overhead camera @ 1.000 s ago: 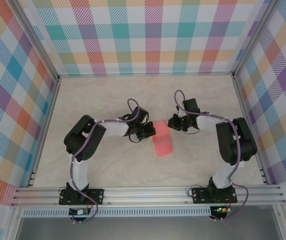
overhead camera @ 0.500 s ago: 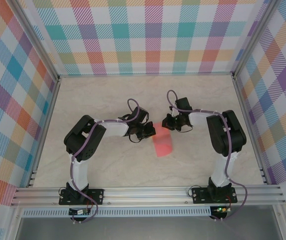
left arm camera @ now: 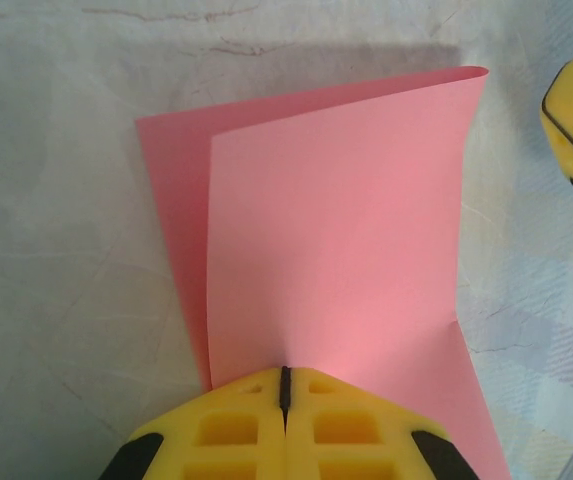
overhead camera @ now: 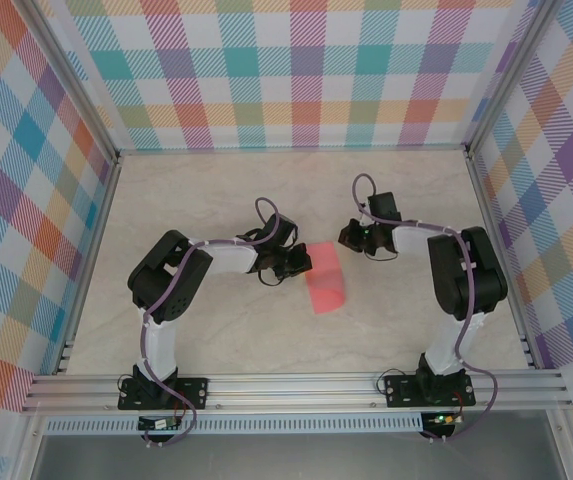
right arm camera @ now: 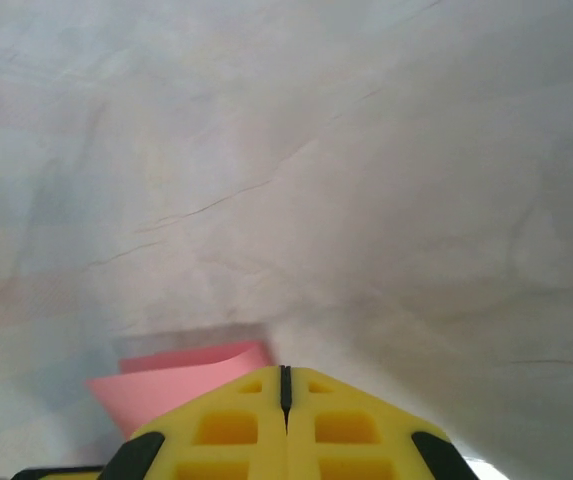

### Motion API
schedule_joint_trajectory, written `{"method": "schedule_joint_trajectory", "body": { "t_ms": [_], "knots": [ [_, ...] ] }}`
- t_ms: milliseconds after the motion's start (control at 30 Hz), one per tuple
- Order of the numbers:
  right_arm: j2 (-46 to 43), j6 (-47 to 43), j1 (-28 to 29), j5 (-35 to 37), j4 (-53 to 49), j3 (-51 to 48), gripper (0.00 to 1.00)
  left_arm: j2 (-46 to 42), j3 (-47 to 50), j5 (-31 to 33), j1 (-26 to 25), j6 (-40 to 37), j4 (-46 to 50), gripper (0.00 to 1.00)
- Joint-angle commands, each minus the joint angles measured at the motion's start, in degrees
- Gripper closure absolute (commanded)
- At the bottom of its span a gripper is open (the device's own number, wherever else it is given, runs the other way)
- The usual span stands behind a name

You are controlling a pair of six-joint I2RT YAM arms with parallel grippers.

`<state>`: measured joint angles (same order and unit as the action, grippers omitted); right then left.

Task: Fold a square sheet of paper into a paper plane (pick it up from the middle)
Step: Fold the square sheet of paper in half at the center of the table.

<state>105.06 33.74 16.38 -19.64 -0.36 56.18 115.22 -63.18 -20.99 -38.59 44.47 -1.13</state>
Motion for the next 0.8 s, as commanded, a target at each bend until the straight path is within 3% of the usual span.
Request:
{"method": "schedule_joint_trajectory", "body": {
  "t_ms": [0, 267, 467, 767],
  "knots": [
    [0.3, -1.0, 2.5, -6.0, 2.5, 0.8, 1.00, 11.2, 7.9, 11.2, -0.7, -1.3, 22.6, 1.00],
    [6.5, 0.9, 3.8, -1.3, -2.7, 5.7, 1.00, 11.2, 8.5, 11.4, -0.7, -1.1, 22.6, 1.00],
    [8.7, 5.7, 0.8, 2.0, -1.3, 5.0, 1.00, 11.1, 9.4, 11.4, -0.7, -0.9, 22.0, 1.00],
    [4.5, 7.7, -2.4, 10.1, -2.7, 4.8, 1.00, 11.0, 10.2, 11.4, -0.8, -0.9, 21.4, 1.00]
  ]
}}
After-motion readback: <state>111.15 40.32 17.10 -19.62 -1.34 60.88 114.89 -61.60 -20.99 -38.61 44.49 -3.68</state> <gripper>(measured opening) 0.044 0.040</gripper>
